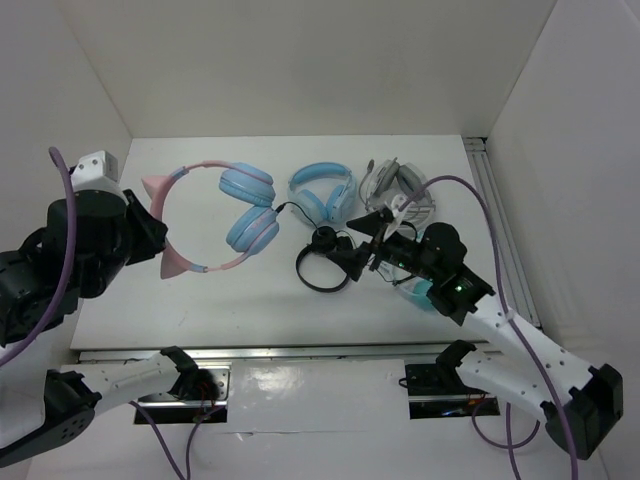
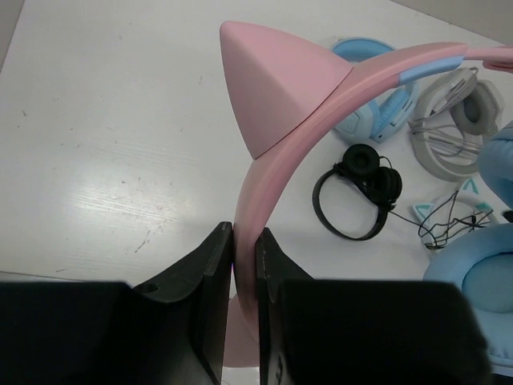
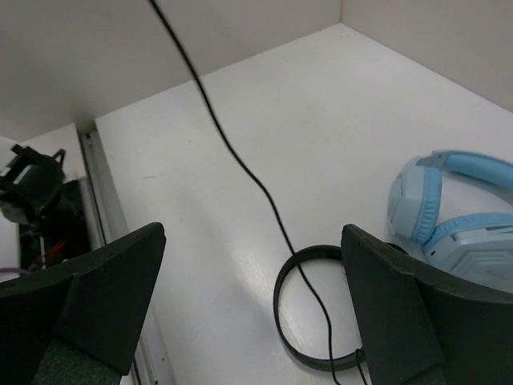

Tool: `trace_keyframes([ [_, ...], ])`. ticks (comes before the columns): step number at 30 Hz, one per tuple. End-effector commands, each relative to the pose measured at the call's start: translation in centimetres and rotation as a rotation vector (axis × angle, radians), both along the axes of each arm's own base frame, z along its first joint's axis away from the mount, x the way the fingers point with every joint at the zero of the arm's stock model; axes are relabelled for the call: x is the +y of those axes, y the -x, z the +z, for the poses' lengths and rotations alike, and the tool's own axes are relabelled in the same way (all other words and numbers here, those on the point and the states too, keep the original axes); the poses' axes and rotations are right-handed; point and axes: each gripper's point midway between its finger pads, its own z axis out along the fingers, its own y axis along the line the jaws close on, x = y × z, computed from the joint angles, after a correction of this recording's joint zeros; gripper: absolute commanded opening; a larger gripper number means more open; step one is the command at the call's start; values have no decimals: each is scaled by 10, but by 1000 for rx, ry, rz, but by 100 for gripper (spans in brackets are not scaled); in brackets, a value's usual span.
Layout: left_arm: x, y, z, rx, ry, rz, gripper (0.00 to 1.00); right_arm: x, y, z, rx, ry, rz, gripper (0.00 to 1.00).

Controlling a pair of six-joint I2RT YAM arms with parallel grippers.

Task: Wrap the headphones

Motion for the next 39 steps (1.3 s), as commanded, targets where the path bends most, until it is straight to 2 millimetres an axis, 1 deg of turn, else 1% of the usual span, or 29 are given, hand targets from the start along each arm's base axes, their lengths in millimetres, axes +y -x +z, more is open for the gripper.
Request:
trace_keyframes([
  [1, -8, -2, 31, -100, 100, -23, 0, 12, -28, 20, -100, -19, -76, 97],
  [3, -11, 1, 37, -111, 124, -46, 0, 21, -30, 27, -115, -17, -71, 97],
  [4, -11, 1, 37, -111, 124, -46, 0, 26, -37, 17, -103, 5, -70, 96],
  [6, -11, 3, 43, -127, 141, -54, 0, 39, -31, 16, -104, 6, -20, 94],
  [7, -11, 3, 43, -128, 141, -54, 0, 41, -34, 15, -106, 4, -20, 89],
  [9, -12, 8, 53, -153, 171, -74, 0, 45, -41, 3, -88, 26, -66, 87],
  [10, -11, 9, 57, -161, 185, -70, 0, 45, -43, 1, -90, 22, -85, 78],
  [11, -9, 12, 64, -183, 200, -71, 0, 45, -43, 1, -98, 27, -97, 75],
  [13, -8, 14, 70, -201, 212, -72, 0, 44, -42, -9, -88, 37, -96, 67],
  [14, -3, 19, 76, -225, 224, -64, 0, 43, -41, -1, -105, 20, -97, 57],
  [15, -3, 19, 76, -225, 224, -64, 0, 43, -40, -11, -87, 26, -96, 51],
  [16, -3, 19, 76, -225, 224, -64, 0, 41, -39, -4, -102, 10, -97, 51],
  [17, -1, 21, 77, -232, 239, -60, 0, 41, -38, -10, -93, 19, -96, 51],
  [20, -1, 21, 77, -232, 239, -60, 0, 41, -38, -13, -87, 26, -96, 51],
  [21, 0, 21, 77, -234, 246, -48, 0, 41, -38, -13, -87, 26, -96, 53],
  [22, 0, 21, 77, -234, 246, -48, 0, 40, -37, -9, -93, 19, -96, 53],
  [25, 4, 24, 79, -245, 260, -36, 0, 40, -37, -9, -93, 19, -96, 52],
  [27, 4, 25, 82, -253, 265, -36, 0, 39, -37, -14, -87, 26, -96, 42],
  [29, 9, 23, 82, -260, 266, -7, 0, 39, -36, -18, -81, 32, -96, 28],
  [30, 9, 23, 82, -260, 266, -7, 0, 38, -37, -18, -72, 28, -104, 18],
  [31, 7, 21, 83, -264, 269, -7, 0, 39, -36, -23, -65, 34, -109, 17],
  [32, 8, 20, 82, -270, 268, 1, 0, 37, -37, -20, -71, 27, -120, 13],
  [33, 8, 19, 83, -281, 268, -3, 0, 34, -38, -18, -70, 27, -136, 7],
  [34, 6, 12, 75, -270, 232, 1, 0, 32, -40, -21, -54, 28, -178, 0],
  [35, 2, 3, 79, -298, 231, 6, 0, 29, -42, -15, -56, 22, -211, 0],
  [36, 3, 0, 78, -313, 211, 11, 0, 25, -43, -20, -41, 38, -252, 0],
  [37, 0, -11, 65, -289, 163, 19, 0, 30, -38, -15, -40, 35, -272, 0],
  [38, 10, -16, 62, -296, 119, 75, 0, 16, -48, -5, -42, 19, -397, 0],
  [39, 11, -24, 54, -273, 81, 107, 0, 12, -49, -6, -32, 32, -440, 0],
])
